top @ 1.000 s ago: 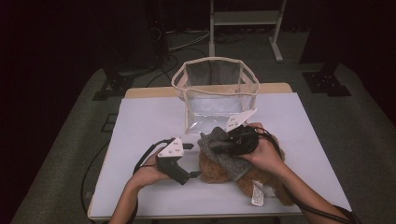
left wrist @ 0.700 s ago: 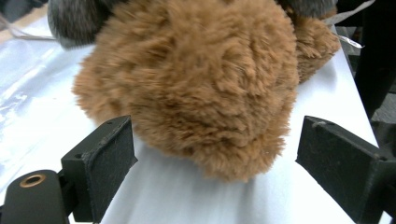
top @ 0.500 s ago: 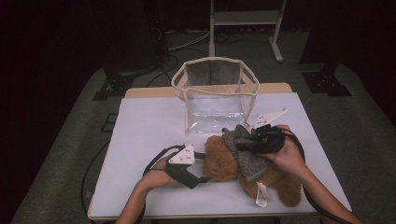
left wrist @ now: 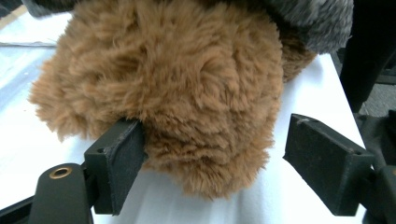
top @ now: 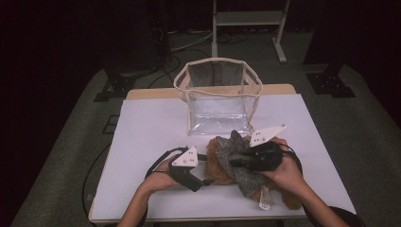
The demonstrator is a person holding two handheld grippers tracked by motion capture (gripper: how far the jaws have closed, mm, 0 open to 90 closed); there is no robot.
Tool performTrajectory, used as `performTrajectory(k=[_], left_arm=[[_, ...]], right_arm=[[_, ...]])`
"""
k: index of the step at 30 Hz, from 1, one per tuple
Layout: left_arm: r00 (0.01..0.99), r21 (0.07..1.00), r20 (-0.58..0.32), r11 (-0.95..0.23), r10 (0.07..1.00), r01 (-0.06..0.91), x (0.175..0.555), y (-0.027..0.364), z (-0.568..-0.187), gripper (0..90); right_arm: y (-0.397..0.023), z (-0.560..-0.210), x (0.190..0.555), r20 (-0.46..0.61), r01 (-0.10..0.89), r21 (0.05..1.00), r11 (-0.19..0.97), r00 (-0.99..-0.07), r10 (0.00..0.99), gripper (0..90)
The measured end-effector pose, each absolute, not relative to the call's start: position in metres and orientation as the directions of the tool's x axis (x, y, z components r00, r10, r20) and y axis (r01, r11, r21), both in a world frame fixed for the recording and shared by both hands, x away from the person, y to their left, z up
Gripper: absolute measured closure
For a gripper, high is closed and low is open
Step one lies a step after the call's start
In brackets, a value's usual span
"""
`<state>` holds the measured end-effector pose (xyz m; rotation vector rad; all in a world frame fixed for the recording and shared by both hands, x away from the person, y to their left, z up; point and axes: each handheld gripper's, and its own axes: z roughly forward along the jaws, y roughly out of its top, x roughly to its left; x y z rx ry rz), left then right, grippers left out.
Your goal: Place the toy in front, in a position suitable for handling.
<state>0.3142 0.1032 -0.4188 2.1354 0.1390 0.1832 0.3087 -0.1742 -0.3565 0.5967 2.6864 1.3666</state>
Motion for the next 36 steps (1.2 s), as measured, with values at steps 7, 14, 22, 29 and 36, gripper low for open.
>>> performTrajectory(k=[7, 14, 22, 29, 36], left_arm=[[0.981, 0.856, 0.07, -0.515, 0.18, 0.034, 0.317, 0.109, -0.416, 19.5], [0.979, 0.854, 0.068, -0.518, 0.192, 0.043, 0.322, 0.099, -0.424, 19.5], [0.978, 0.86, 0.08, -0.51, 0.194, 0.031, 0.324, 0.093, -0.425, 19.7], [0.98, 0.862, 0.076, -0.506, 0.185, 0.029, 0.324, 0.097, -0.426, 19.7], [0.98, 0.866, 0.077, -0.5, 0.182, 0.024, 0.323, 0.095, -0.425, 19.5]], right_arm=[[-0.181, -0.359, 0.344, 0.076, 0.327, 0.795, 0.512, -0.89, 0.45, 75.1], [-0.175, -0.353, 0.364, 0.067, 0.352, 0.776, 0.523, -0.871, 0.487, 75.2], [-0.135, -0.344, 0.361, 0.033, 0.288, 0.772, 0.566, -0.908, 0.417, 75.3], [-0.116, -0.352, 0.363, 0.041, 0.271, 0.763, 0.587, -0.926, 0.374, 75.3], [-0.159, -0.34, 0.362, 0.037, 0.311, 0.766, 0.563, -0.895, 0.444, 75.1]])
